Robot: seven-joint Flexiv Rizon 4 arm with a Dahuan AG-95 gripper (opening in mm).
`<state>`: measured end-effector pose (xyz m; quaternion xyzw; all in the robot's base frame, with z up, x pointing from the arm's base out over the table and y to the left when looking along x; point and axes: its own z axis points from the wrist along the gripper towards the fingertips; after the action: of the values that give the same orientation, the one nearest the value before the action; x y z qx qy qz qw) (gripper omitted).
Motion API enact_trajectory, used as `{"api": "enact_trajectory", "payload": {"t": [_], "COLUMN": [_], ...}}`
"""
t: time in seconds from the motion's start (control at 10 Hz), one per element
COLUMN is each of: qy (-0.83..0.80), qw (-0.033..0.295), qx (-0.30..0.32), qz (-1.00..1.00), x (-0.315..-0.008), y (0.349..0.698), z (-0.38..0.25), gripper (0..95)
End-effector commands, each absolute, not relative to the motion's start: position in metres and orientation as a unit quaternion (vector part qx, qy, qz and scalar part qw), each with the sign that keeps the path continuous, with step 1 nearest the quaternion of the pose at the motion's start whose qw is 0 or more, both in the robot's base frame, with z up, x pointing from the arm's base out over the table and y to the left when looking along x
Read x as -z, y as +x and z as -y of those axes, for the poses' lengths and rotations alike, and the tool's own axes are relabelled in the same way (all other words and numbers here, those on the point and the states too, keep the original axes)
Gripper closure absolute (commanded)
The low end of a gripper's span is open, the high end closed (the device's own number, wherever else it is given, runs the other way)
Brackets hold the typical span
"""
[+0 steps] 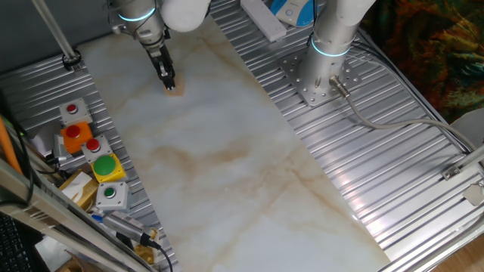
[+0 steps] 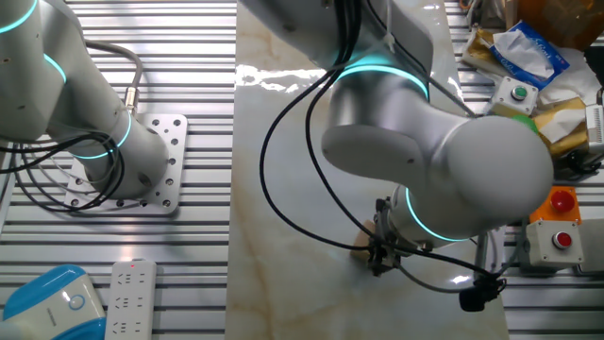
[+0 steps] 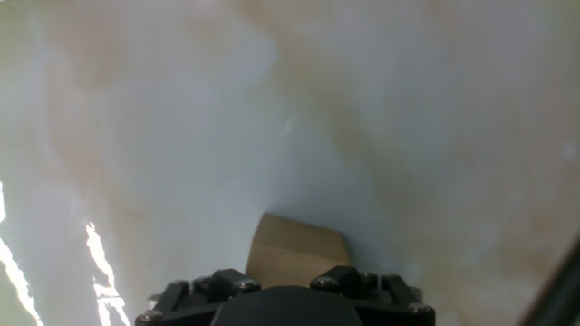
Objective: Pick up the small block on the left and move it to the right
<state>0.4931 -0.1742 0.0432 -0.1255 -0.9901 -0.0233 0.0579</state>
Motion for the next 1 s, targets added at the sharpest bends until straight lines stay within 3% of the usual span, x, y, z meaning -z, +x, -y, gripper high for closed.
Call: {"api": "enact_trajectory", "payload": {"t": [0.1,0.5,1.0], "qy": [-0.122,-0.114,-0.053], "qw": [0.058,0.056,0.058], "qx": [0.025,0.025,0.043], "qz": [0.991,0.992,0.996], "x": [-0.044,-0.059,-0.117], "y": [0.493,0.498,0.516], "z": [0.174,0.156,0.03], "gripper": [95.0,95.0,95.0]}}
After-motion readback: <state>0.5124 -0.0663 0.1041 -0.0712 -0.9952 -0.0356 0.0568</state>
